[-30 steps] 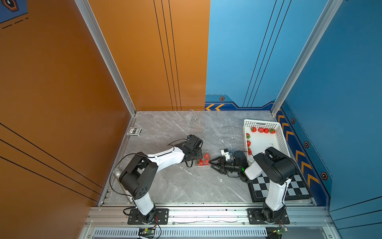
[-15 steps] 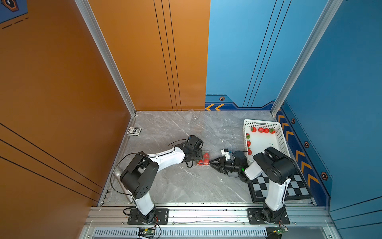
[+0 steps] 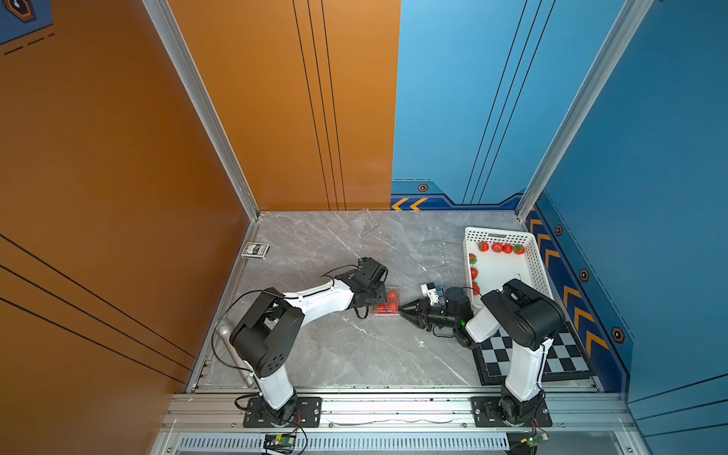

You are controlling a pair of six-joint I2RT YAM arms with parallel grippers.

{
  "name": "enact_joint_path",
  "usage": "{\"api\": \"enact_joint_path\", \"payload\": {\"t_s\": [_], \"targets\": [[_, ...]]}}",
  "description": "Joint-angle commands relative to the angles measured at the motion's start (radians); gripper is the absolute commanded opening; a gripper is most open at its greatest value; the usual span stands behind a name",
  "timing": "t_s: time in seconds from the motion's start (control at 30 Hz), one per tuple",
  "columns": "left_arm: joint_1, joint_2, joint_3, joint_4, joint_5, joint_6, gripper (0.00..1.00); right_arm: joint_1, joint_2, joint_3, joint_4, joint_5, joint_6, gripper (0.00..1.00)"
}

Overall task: Pack strawberries into containers
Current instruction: Close the packing box at the center of the board, then move the packing box to the center of the board.

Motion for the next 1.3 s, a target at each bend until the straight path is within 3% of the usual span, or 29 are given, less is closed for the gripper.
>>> {"api": "enact_joint_path", "payload": {"t_s": [0.0,0.07,0.3,0.53,0.97,1.27], "targets": [[-0.011,-0.003,0.004,-0.034,-0.014,0.003,0.6,-0.002,0.002,-0.007,0.001,0.01,-0.005,0.42],[-0.011,-0.018,-0.002,-0.034,-0.027,0.004,0.6,-0.004,-0.003,-0.006,-0.012,0.012,-0.008,0.51],[-0.002,-0.101,-0.065,-0.017,-0.087,-0.001,0.63,0.009,-0.033,0.04,-0.159,0.043,-0.063,0.6],[0.066,-0.234,-0.167,-0.013,-0.12,-0.016,0.64,0.064,-0.132,0.19,-0.632,0.124,-0.251,0.61],[0.399,-0.658,-0.451,-0.057,-0.041,-0.011,0.7,0.178,0.022,0.559,-1.047,0.23,-0.351,0.57],[0.569,-0.751,-0.522,-0.063,0.077,0.029,0.72,0.213,0.291,1.023,-1.314,0.265,-0.463,0.58]]}}
